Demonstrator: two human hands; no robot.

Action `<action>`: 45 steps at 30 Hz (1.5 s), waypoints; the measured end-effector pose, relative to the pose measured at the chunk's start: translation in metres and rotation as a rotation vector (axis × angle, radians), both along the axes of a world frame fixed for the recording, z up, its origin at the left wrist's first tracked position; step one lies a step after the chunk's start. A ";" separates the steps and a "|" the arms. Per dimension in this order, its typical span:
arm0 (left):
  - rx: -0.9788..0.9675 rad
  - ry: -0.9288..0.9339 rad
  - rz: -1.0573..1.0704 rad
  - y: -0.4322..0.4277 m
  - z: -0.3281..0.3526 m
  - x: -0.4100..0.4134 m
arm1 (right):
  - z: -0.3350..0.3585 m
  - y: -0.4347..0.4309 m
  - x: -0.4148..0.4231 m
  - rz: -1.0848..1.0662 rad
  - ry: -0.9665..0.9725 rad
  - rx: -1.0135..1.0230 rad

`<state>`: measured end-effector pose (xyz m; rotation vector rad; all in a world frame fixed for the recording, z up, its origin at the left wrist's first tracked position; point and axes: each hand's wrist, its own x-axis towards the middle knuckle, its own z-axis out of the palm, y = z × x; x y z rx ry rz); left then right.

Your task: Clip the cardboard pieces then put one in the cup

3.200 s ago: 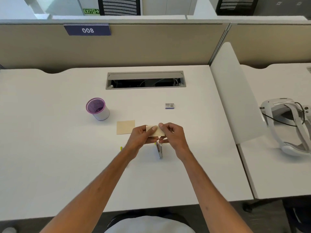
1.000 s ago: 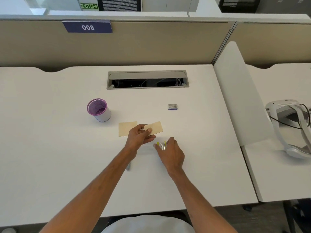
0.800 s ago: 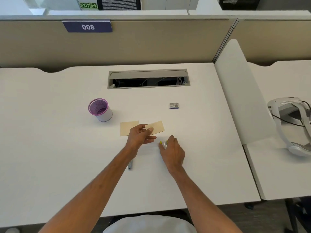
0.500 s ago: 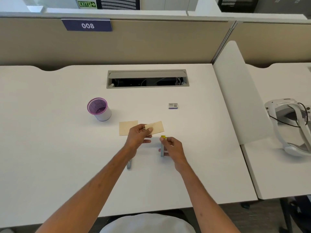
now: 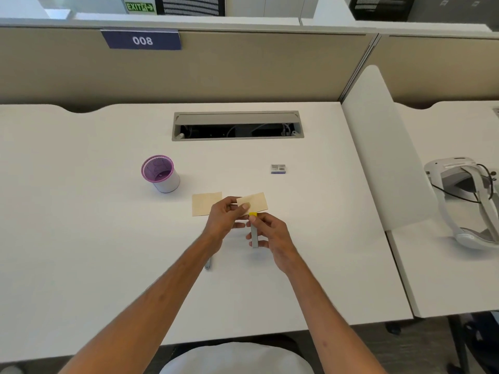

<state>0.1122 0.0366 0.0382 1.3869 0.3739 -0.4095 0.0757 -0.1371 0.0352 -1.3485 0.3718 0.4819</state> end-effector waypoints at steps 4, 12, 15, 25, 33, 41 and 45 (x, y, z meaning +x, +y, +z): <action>0.022 -0.002 -0.007 0.002 0.000 -0.001 | -0.001 0.004 0.000 -0.036 -0.005 0.006; 0.087 -0.047 0.000 0.001 -0.002 -0.002 | -0.007 0.008 -0.002 -0.052 0.003 0.032; 0.115 -0.079 -0.013 0.002 -0.002 -0.003 | -0.008 0.010 0.000 -0.074 0.023 0.056; 0.099 -0.053 -0.042 0.004 -0.001 0.001 | -0.010 0.014 0.013 -0.183 0.069 0.033; 0.176 -0.079 -0.028 0.003 -0.007 0.006 | -0.010 0.017 0.015 -0.183 0.057 0.001; 0.175 -0.095 0.018 0.003 -0.006 0.006 | -0.009 0.026 0.018 -0.218 0.032 -0.026; 0.168 -0.089 0.027 0.003 -0.006 0.006 | -0.009 0.030 0.018 -0.262 0.035 -0.028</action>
